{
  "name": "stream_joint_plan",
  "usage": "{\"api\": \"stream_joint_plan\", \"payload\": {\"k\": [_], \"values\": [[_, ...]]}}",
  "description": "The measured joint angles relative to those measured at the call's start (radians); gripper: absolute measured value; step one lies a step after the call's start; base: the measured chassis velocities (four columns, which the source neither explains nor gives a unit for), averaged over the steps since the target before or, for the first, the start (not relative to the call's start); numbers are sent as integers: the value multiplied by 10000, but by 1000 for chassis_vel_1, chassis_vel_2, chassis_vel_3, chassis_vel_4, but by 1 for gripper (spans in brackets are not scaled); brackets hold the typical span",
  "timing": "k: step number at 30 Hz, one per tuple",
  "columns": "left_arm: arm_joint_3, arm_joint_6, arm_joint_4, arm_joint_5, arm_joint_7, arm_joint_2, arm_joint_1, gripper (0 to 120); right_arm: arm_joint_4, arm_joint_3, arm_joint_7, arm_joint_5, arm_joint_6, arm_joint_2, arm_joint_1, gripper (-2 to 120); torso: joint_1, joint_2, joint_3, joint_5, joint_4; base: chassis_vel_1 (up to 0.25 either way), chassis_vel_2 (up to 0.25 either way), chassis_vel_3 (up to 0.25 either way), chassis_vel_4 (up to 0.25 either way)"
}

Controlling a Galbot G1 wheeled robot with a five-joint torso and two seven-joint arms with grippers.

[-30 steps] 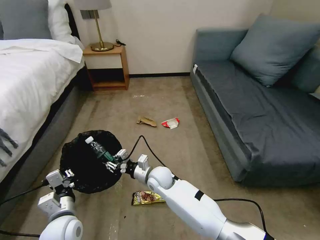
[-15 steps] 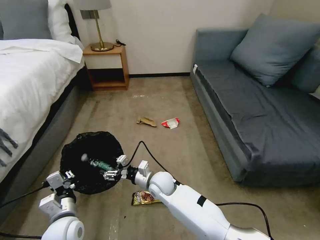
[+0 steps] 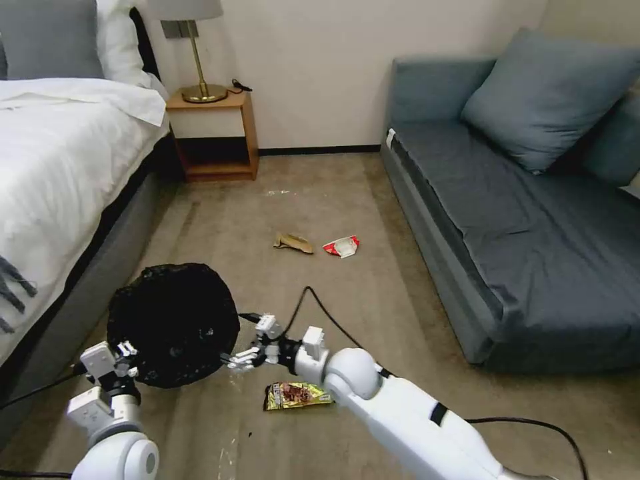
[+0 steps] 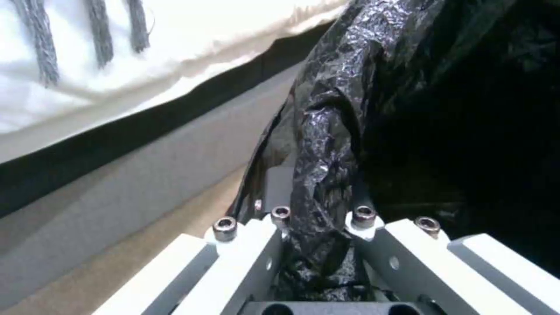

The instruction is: Pick up the trash bin, then pick up the garbage on the floor and place it into the trash bin.

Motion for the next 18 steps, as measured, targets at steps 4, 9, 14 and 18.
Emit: {"api": "stream_joint_plan", "payload": {"k": [4,9,14,18], "values": [[-36,23,-4,-12,-6,96,107,3,-54,381,-401,-592,-150,-309,-325,100,0,0,0,1,1,0,0,0,0],[-95,38,-66,-19,-17,162,262,3,-839,790,-870,-2147,-287,-527,-622,100,0,0,0,1,1,0,0,0,0],[-159,144,-330,-69,-31,239,561,3,-2325,1370,-1139,-3762,-29,-192,-733,100,0,0,0,0,1,0,0,0,0],[-191,330,-580,-156,28,274,838,3,-3352,1730,-1154,-4403,298,77,-776,100,0,0,0,0,2,0,0,0,0]]}}
